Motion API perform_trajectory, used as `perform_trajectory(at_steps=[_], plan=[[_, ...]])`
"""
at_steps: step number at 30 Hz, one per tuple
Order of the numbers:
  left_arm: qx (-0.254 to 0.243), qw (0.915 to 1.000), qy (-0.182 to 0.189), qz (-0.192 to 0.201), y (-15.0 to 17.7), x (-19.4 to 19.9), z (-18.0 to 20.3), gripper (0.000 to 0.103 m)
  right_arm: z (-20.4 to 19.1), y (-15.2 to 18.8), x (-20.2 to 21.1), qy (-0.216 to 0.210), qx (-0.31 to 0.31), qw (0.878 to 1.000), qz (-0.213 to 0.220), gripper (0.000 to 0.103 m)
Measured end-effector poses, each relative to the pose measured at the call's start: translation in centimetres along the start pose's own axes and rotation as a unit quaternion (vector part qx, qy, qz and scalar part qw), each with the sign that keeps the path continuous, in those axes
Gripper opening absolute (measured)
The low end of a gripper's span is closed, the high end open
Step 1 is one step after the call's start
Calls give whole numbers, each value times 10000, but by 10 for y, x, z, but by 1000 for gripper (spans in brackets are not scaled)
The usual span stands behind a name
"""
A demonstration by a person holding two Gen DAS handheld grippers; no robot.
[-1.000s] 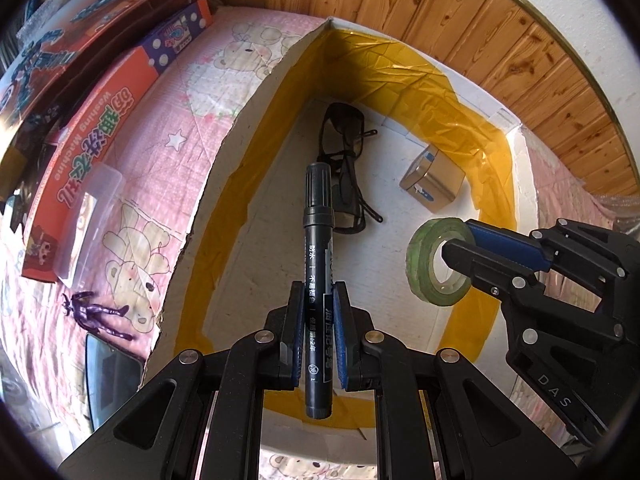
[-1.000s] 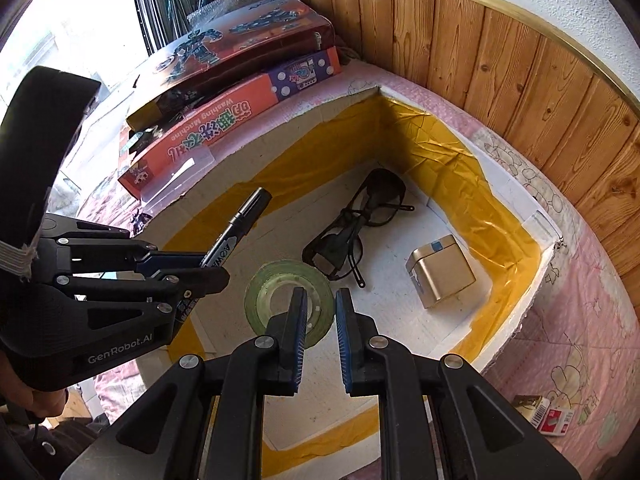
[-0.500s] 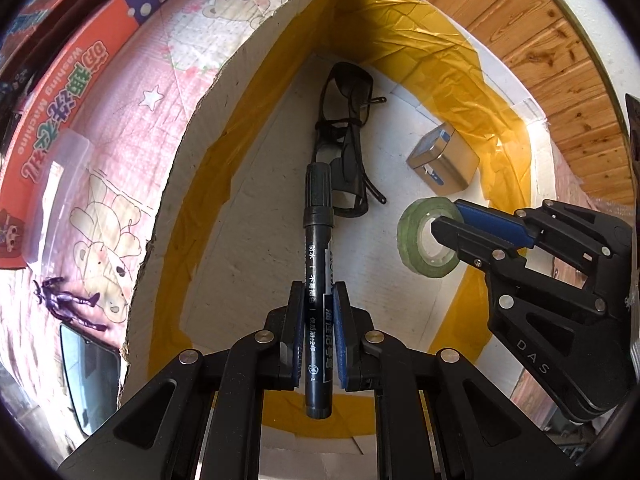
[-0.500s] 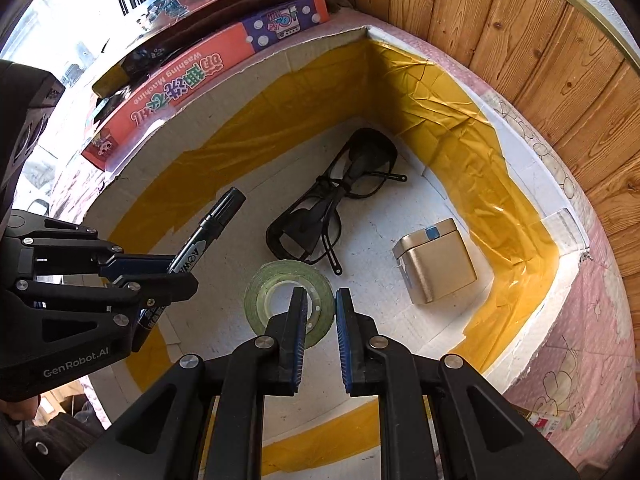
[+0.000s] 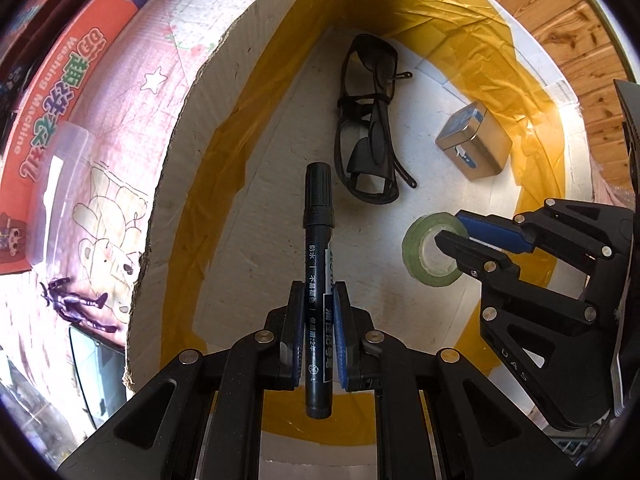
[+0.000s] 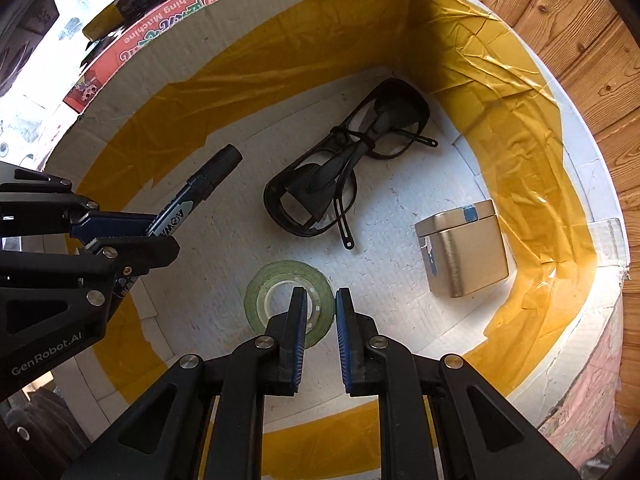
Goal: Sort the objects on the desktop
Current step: 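Lower the marker and tape roll into the box and open both tools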
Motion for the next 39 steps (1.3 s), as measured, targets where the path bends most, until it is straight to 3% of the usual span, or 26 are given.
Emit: perform_trajectory(at_steps=[14,31,39], plan=[[-346,9990,-285,-45,2,-6,0,13,-12,-3,1,-471,-240,9985,-126,16],[-579,9969,-491,-224,8,-23,0,13,-20,6,-8,-618,-616,9951,-457,16],[-655,9963,-540,-146,10,-19,-2,14,-18,9,4,-653,-957,9925,-389,17]])
Point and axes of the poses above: each gripper's, at about its wrist camera, not at the fingertips, and x roughly against the way its jaws point, z to its right, y to its underside, the point moved 3 cm from there along -x, roughly the way its jaws point, and after that the axes turned 8 degrees about x, right-handed, at the moved point
